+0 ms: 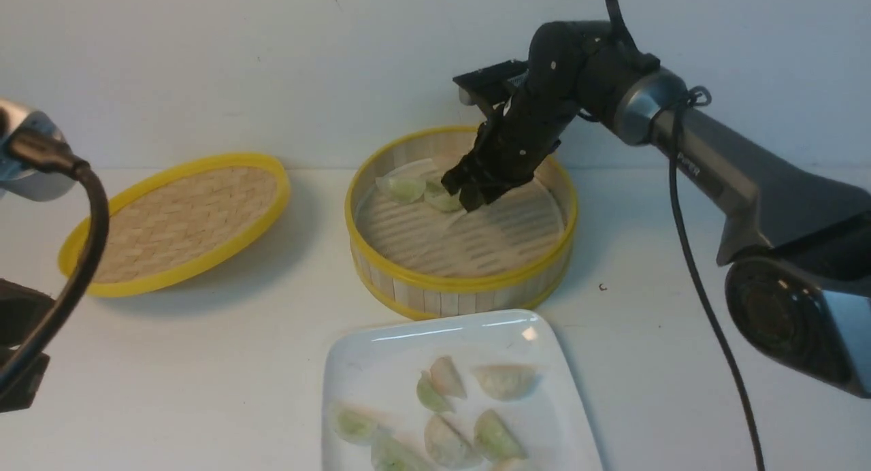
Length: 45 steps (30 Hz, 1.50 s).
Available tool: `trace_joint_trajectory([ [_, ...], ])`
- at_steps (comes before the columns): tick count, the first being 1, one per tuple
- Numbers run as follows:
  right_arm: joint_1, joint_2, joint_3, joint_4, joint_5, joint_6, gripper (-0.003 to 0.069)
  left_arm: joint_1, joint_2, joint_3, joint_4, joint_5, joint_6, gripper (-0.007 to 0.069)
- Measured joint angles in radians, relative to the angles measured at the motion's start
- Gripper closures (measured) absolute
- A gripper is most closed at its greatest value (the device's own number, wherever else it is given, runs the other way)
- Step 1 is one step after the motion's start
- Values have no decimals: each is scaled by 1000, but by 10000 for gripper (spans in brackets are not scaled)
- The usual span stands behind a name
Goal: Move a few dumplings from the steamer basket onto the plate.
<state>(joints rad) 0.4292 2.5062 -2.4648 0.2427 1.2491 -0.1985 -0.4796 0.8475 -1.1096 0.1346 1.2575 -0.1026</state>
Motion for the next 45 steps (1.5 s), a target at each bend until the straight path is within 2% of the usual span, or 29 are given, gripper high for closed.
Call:
trace_joint_trajectory([
  [4,-1,-116,29,0,0,53,496,0,0,0,1,0,0,631],
  [8,11,-373,313,0,-7,53,496,0,0,0,1,0,0,631],
  [11,58,-575,613,20,-6,7,496,0,0,0,1,0,0,631],
  [13,75,-616,684,33,-6,-1,496,0,0,0,1,0,0,631],
  [14,117,-689,830,65,-5,-18,496,0,0,0,1,-2,0,631],
  [17,176,-731,1004,98,-49,-20,496,0,0,0,1,-30,0,631],
  [22,210,-672,1117,107,-184,-22,492,0,0,0,-4,-67,0,631],
  [25,210,-618,1111,132,-230,-22,438,0,0,0,-7,-67,0,631],
  [30,210,-575,1047,135,-183,-20,263,0,0,0,-5,-67,0,631],
  [32,210,-589,1001,118,-136,-1,247,0,0,0,-5,-67,0,631],
  [33,210,-603,988,110,-115,9,259,0,0,0,-6,-67,0,631],
  [36,210,-702,969,85,-80,15,373,0,0,0,-7,-67,0,631],
  [38,210,-812,968,33,-46,27,525,0,0,0,-7,-68,0,631],
  [40,210,-912,968,-15,-27,63,608,0,0,0,-7,-71,0,631],
  [42,210,-1047,969,-68,-20,120,652,0,0,0,-7,-77,0,631],
  [45,210,-1271,1020,-115,-83,178,669,0,0,0,-8,-93,0,631],
])
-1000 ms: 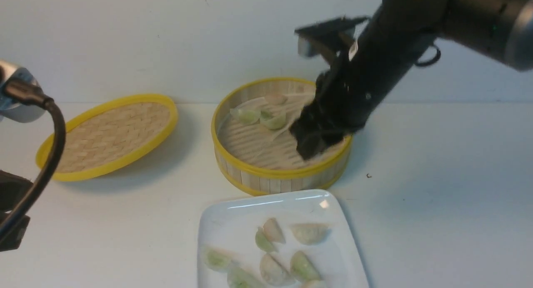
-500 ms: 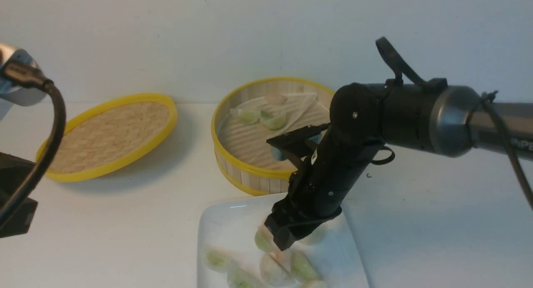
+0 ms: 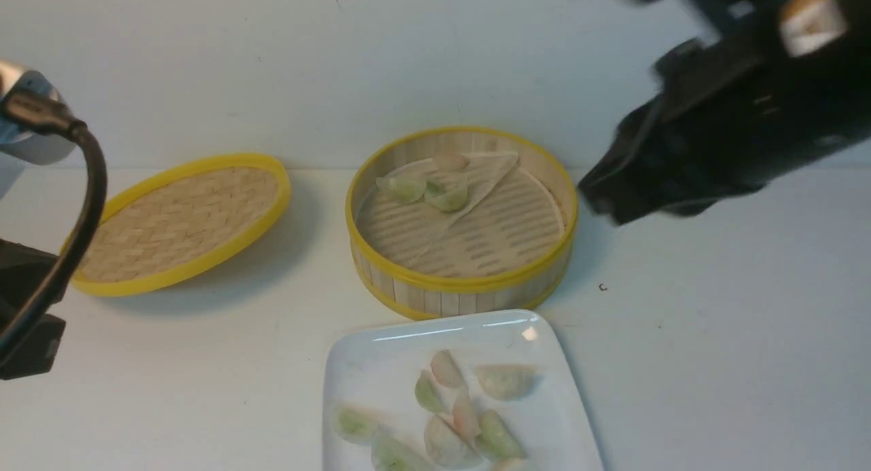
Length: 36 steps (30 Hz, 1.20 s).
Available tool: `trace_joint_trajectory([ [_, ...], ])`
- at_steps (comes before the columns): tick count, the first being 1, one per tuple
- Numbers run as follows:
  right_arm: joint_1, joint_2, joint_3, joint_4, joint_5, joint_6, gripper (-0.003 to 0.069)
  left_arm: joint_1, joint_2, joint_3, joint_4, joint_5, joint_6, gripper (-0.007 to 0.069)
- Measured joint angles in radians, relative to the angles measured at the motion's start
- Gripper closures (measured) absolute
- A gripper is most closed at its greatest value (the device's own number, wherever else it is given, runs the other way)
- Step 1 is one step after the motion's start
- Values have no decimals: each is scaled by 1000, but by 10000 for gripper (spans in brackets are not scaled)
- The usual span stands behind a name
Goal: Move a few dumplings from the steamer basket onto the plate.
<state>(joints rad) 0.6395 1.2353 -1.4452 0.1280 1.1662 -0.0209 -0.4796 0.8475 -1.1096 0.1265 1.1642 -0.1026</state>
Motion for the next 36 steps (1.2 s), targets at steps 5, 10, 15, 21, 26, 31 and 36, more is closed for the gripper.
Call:
trace_joint_trajectory([
  [5,0,-382,246,-51,-191,21,672,0,3,0,0,-58,0,631],
  [10,0,-821,620,-134,-389,108,673,0,31,0,0,-142,0,631],
  [15,0,-1163,868,-282,-520,217,673,0,65,1,-14,-200,1,631],
  [21,0,-1252,966,-503,-567,442,673,0,103,26,-14,-299,24,631],
  [26,0,-1253,966,-554,-610,465,673,0,3,146,-36,-379,26,631],
  [31,0,-1253,966,-558,-610,466,673,0,-213,344,-30,-468,10,631],
  [36,0,-1253,966,-558,-610,466,673,0,-406,479,-30,-545,0,631],
])
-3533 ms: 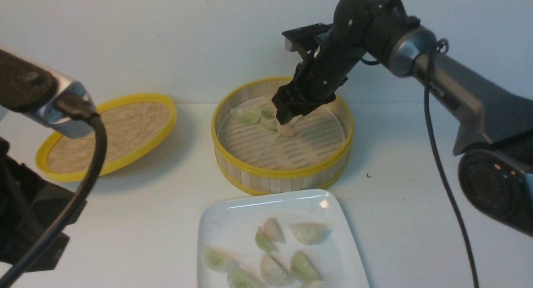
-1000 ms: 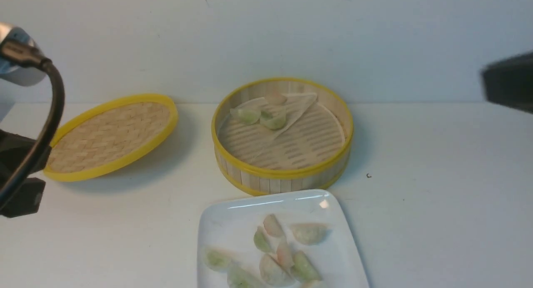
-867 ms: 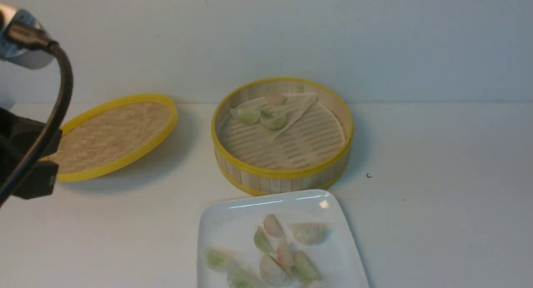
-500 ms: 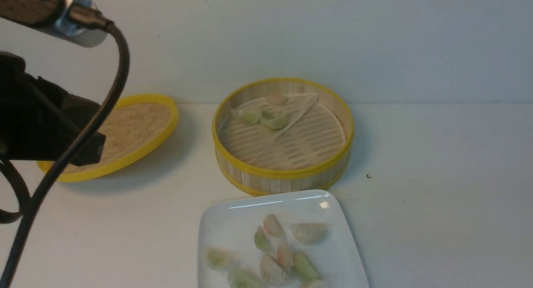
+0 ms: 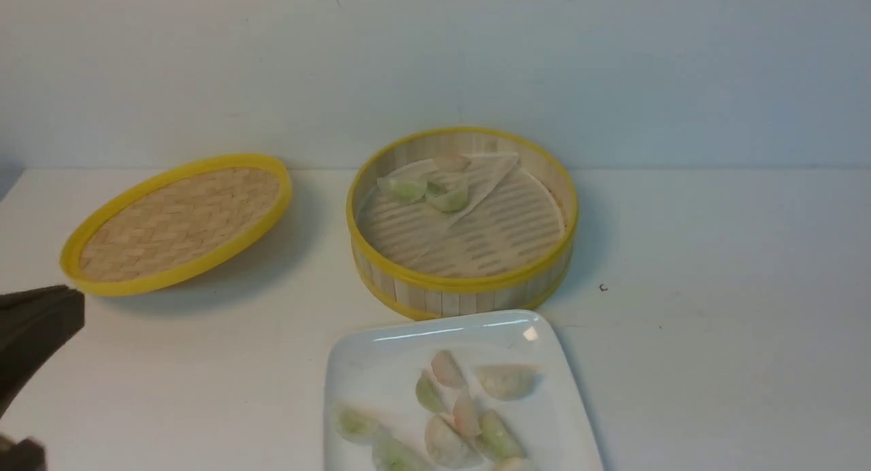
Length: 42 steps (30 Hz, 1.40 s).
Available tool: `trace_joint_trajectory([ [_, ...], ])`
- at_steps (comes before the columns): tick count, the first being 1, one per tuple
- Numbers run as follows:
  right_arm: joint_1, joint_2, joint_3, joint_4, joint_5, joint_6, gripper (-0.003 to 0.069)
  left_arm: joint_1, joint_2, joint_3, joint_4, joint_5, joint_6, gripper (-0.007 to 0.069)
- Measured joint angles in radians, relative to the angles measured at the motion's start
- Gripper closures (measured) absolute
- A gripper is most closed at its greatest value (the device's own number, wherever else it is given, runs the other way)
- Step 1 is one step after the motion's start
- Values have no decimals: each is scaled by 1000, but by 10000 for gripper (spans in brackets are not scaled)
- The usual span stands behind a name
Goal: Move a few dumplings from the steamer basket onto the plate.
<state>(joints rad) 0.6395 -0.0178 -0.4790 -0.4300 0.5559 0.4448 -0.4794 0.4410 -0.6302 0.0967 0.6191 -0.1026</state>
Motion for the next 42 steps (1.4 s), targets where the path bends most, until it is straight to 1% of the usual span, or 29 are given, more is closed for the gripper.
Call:
trace_joint_trajectory([
  [3,0,0,0,-1,0,0,673,0,-87,39,0,-6,0,631],
  [7,0,0,0,-1,0,0,673,0,-141,61,0,-5,0,631],
  [16,0,0,0,-1,0,0,673,0,-149,61,8,-1,0,631],
  [20,0,0,0,-1,0,0,673,22,-165,83,1,-23,1,631],
  [22,0,0,0,-1,0,0,673,88,-198,140,-39,-85,26,631],
  [23,0,0,0,-1,0,0,673,144,-225,185,-78,-135,51,631],
  [26,0,0,0,-1,0,0,673,255,-294,315,-157,-237,109,631],
  [28,0,0,0,-1,0,0,673,322,-348,427,-196,-305,138,631],
  [30,0,0,0,-1,0,0,673,382,-413,532,-208,-342,153,631],
  [32,0,0,0,-1,0,0,673,417,-444,622,-207,-354,159,631],
  [34,0,0,0,-1,0,0,673,430,-451,653,-199,-341,163,631],
  [39,0,0,0,-1,0,0,673,431,-451,658,-174,-253,174,631],
  [42,0,0,0,-1,0,0,673,431,-451,658,-172,-240,175,631],
])
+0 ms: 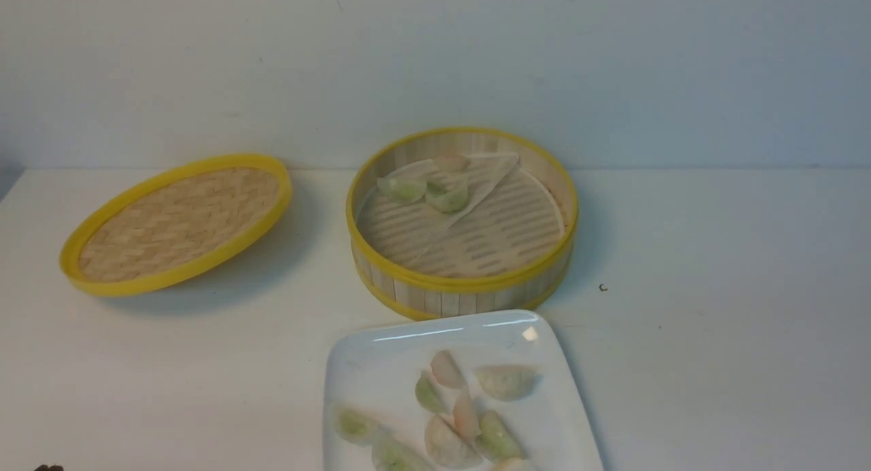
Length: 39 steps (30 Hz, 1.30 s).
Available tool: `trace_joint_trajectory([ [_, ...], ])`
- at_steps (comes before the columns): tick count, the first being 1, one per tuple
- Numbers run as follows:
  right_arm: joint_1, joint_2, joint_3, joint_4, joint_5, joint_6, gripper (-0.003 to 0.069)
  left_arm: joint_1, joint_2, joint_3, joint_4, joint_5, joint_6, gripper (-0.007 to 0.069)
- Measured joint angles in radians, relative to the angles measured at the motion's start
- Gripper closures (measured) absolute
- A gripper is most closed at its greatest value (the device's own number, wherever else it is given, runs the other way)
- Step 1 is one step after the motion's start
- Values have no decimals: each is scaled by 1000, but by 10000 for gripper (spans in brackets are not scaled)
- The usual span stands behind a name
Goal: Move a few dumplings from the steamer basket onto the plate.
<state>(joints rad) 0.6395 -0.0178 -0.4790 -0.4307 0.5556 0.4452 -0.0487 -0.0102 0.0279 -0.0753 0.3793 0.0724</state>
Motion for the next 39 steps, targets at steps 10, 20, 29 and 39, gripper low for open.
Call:
trace_joint_trajectory([
  [10,0,0,0,-3,0,0,673,0,0,0,0,0,2,631],
  [20,0,0,0,-3,0,0,673,0,0,0,0,0,2,631],
  [29,0,0,22,304,-78,-276,673,0,0,0,0,0,2,631],
  [39,-2,0,46,551,-158,-503,673,0,0,0,0,1,2,631],
])
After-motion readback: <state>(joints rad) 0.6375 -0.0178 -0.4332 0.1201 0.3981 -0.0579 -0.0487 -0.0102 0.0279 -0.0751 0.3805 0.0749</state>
